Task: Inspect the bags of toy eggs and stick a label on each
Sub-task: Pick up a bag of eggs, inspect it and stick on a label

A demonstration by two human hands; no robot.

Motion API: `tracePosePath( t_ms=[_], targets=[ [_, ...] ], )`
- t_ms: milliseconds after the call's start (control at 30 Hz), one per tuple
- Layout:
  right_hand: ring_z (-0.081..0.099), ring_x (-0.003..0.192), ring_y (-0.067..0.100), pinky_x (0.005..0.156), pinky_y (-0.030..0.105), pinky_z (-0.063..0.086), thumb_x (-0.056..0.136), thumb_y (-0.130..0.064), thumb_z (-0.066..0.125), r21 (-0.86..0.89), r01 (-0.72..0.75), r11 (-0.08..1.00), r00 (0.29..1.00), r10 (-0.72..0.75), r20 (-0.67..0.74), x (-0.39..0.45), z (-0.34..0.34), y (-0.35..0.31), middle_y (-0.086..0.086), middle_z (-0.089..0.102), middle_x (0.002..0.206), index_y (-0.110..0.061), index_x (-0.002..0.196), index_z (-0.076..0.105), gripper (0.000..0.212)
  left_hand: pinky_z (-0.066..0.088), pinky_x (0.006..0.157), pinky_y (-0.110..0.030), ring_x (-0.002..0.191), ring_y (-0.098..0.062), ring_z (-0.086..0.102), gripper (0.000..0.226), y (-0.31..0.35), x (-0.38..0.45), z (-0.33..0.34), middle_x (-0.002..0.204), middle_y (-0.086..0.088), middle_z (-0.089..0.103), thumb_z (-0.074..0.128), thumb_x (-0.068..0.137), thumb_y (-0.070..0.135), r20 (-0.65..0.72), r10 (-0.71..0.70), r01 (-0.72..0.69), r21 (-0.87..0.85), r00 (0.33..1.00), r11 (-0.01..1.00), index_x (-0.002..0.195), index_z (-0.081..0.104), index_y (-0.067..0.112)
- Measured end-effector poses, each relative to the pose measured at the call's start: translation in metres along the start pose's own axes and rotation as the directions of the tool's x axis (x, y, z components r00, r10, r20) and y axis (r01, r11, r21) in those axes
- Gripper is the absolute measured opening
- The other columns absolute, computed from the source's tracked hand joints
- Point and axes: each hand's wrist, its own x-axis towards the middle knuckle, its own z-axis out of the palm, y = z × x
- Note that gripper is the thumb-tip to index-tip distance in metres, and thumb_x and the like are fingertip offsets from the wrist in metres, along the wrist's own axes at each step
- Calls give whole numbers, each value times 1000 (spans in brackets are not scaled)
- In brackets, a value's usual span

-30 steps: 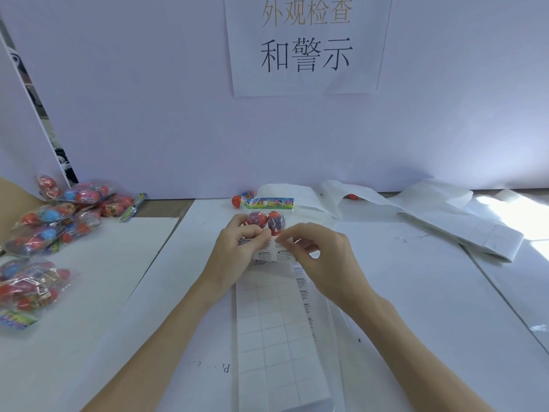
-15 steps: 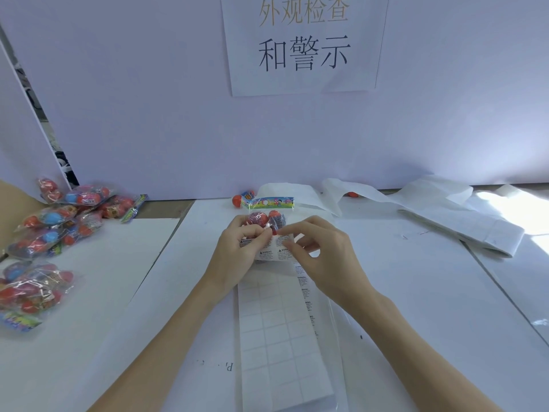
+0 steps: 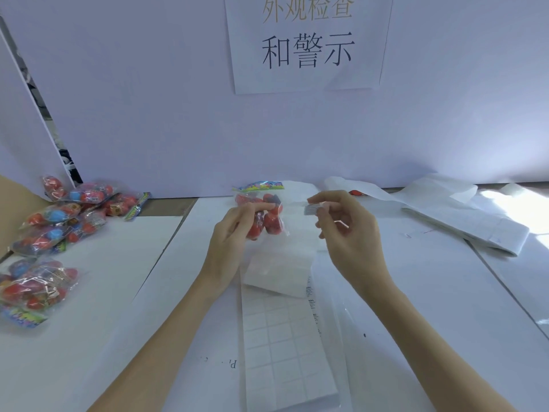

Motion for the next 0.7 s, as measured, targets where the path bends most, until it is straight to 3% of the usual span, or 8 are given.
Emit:
tracePosePath(
  t_ms=[100, 200, 333, 433, 700],
  targets=[
    [69, 73, 12, 71, 34, 60, 100, -5, 62, 41, -44, 998, 998, 42, 48, -1, 4, 0, -5, 72, 81, -25, 111, 74, 26, 54, 89, -28, 92, -15, 65, 24, -1, -1, -1, 120, 2, 74, 56, 107, 15, 16, 25, -25, -11, 1000, 1000, 118, 77, 20],
    [71, 73, 12, 70, 22, 57, 96, -6, 70, 67, -121, 990, 986, 113, 119, -4, 8, 2, 0, 74, 81, -25, 131, 63, 40, 57, 92, -29, 104, -25, 72, 24, -1, -1, 1, 124, 4, 73, 62, 104, 11, 63, 47, -44, -40, 997, 998, 123, 74, 17],
    [71, 74, 15, 78, 35, 61, 95, -8, 73, 26, -133, 991, 980, 128, 150, -7, 12, 5, 4, 74, 84, -23, 134, 56, 44, 59, 96, -41, 107, -30, 71, 25, 0, -3, 2, 128, 0, 72, 66, 97, 17, 109, 59, -49, -95, 992, 994, 122, 74, 16],
    [71, 77, 15, 83, 44, 61, 95, -9, 72, -5, -118, 993, 979, 117, 164, -8, 13, 7, -3, 74, 82, -25, 134, 54, 46, 59, 97, -46, 105, -31, 71, 22, 2, -5, 4, 127, 0, 72, 70, 94, 21, 127, 53, -41, -95, 991, 995, 115, 76, 19],
    [70, 77, 14, 85, 46, 60, 95, -10, 72, -30, -106, 994, 977, 110, 181, -8, 14, 10, -7, 72, 80, -26, 136, 53, 48, 59, 96, -39, 101, -21, 71, 21, 1, -6, 5, 126, 1, 72, 77, 90, 18, 142, 60, -47, -97, 988, 994, 110, 77, 25]
  ],
)
